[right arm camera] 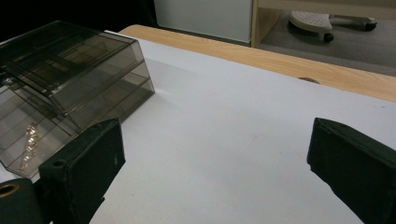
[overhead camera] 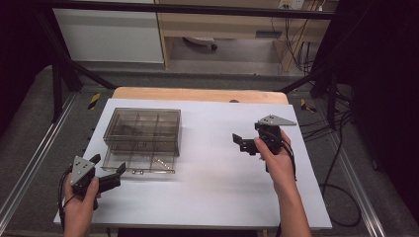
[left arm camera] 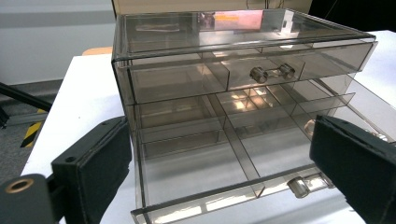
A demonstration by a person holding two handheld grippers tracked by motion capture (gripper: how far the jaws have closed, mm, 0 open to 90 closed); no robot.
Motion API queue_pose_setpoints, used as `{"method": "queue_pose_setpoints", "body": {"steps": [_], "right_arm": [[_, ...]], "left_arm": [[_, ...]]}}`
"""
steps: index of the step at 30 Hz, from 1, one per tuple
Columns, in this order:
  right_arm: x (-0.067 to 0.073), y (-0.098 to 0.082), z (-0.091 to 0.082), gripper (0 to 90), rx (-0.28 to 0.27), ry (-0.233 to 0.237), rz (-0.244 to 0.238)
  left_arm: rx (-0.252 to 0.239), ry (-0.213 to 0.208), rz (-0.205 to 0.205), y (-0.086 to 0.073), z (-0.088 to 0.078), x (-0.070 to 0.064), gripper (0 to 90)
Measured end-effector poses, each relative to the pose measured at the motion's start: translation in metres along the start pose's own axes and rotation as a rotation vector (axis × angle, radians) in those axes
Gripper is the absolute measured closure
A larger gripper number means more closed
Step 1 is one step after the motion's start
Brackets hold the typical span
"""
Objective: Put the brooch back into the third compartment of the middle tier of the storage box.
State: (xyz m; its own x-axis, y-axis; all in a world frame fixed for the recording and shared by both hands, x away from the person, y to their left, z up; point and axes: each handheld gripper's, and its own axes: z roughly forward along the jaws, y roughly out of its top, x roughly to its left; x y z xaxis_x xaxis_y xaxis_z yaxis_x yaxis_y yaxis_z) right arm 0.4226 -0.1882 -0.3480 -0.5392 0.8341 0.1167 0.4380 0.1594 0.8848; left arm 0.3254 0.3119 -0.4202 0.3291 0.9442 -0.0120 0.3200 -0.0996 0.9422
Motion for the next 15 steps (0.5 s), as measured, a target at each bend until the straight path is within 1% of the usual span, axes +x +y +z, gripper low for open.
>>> {"method": "queue_pose_setpoints", "body": {"steps": [3,7,10,12,14,15], "right_arm": [[-0.005,-0.002,-0.003,5.4,0.006,-0.014,0.006],[-0.011,-0.004,-0.005,5.9,-0.001,-0.038,0.018],[-0.012,-0.004,-0.006,6.1,0.006,-0.04,0.012],[-0.011,-0.006,-0.008,6.1,0.011,-0.045,0.017],[-0.011,-0.008,-0.009,6.1,0.005,-0.048,0.016],[-0.011,-0.01,-0.009,6.1,0.012,-0.048,0.016]], "left_arm": [[-0.002,0.001,-0.001,0.001,0.0,0.001,5.6],[0.001,0.001,0.004,0.001,0.0,0.001,5.6],[0.002,0.006,0.005,0.0,-0.001,0.001,5.6],[0.006,0.008,-0.007,0.0,-0.001,0.002,5.6],[0.004,0.01,-0.005,0.0,-0.001,0.003,5.6],[0.005,0.012,-0.007,0.0,0.0,0.003,5.6]]}}
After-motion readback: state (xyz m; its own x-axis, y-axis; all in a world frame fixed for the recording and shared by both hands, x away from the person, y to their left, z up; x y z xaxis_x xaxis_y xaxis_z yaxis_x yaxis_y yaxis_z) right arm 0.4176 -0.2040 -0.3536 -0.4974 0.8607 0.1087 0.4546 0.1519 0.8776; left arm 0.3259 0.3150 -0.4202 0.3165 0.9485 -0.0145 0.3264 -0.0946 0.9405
